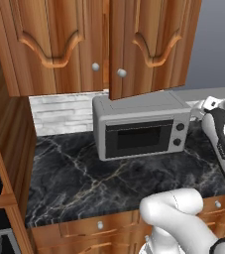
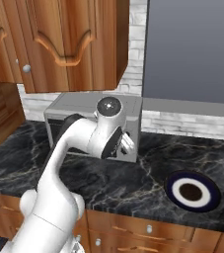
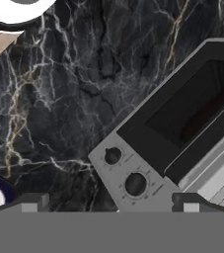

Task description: Pull the toaster oven rack outwards. Pick up the baguette from the plate and place it on the toaster oven rack. Close the toaster oven door fully and set the temperature to the lowest setting.

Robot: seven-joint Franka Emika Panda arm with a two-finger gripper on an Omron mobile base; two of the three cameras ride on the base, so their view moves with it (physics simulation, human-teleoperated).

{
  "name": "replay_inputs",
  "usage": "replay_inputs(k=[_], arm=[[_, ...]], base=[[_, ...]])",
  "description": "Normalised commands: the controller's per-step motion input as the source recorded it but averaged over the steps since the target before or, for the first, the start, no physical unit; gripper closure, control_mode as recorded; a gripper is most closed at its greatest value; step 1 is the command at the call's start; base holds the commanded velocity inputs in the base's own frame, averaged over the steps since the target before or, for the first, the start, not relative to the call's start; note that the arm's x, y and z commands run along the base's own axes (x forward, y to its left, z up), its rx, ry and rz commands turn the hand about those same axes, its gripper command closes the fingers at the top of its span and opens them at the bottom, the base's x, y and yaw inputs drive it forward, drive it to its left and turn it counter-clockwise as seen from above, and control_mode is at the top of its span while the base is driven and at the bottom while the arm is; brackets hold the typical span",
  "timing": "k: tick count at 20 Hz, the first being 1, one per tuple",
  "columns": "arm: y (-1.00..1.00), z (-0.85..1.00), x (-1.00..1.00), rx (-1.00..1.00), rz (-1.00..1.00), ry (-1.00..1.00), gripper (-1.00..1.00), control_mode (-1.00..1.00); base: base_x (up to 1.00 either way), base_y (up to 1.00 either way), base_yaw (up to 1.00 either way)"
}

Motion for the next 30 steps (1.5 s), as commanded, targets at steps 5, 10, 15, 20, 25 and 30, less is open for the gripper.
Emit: replay_inputs(k=[5,10,15,20,25,30], arm=[[0.00,-0.58,0.02,0.10,0.00,0.08,-1.00,-1.00],[-0.02,-0.27,0.06,0.21,0.00,-0.05,-1.00,-1.00],[-0.09,0.00,0.24,0.23,0.00,-0.06,-1.00,-1.00],[0.00,-0.04,0.30,0.11,0.00,-0.01,-1.00,-1.00],[0.00,-0.17,0.23,0.02,0.00,0.00,-1.00,-1.00],[0.00,-0.26,0.23,0.00,0.00,0.00,-1.00,-1.00]], base=[[0.00,0.00,0.00],[0.00,0.00,0.00],[0.00,0.00,0.00],[0.00,0.00,0.00],[0.00,0.00,0.00],[0.00,0.00,0.00]])
